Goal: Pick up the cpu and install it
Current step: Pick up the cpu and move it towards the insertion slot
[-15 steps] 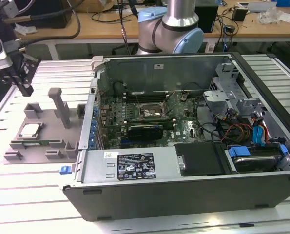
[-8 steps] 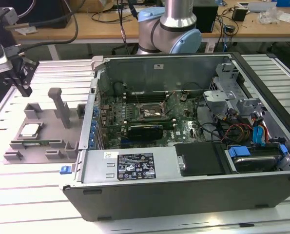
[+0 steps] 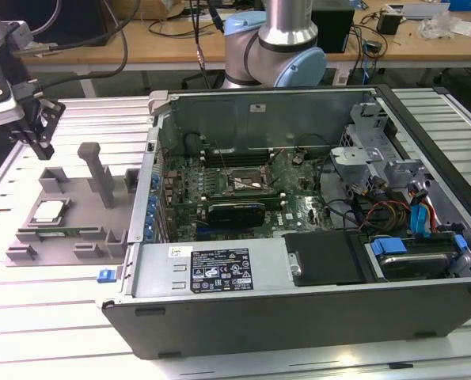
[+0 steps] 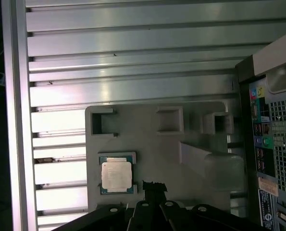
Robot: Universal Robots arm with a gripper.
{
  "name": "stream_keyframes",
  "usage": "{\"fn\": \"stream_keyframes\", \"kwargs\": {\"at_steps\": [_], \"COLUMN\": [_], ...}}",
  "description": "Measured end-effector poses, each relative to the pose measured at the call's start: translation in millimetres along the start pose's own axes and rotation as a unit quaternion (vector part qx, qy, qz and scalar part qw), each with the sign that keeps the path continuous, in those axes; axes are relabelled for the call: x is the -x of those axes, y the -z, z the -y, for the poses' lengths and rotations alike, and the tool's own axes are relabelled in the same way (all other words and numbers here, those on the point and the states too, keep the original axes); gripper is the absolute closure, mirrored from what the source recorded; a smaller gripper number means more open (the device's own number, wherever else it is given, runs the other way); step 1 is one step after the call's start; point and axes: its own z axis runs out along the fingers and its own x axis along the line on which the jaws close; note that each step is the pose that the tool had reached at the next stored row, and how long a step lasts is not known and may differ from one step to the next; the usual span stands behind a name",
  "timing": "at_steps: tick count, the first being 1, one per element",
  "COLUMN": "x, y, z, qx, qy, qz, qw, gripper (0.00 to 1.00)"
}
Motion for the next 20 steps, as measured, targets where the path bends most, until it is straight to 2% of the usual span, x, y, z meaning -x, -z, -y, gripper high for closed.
{"fn": "stream_keyframes", "kwargs": {"at_steps": [10,20], "x": [-0.1,-17.0], "y": [-0.4,-3.2], "z": [0.0,1.4], "qx": [0.0001,0.0001], "qy": [0.000,0.000], "qz": [0.0001,0.0001], "qw": [1.0000,1.0000], "gripper": [0.89,0.89]}}
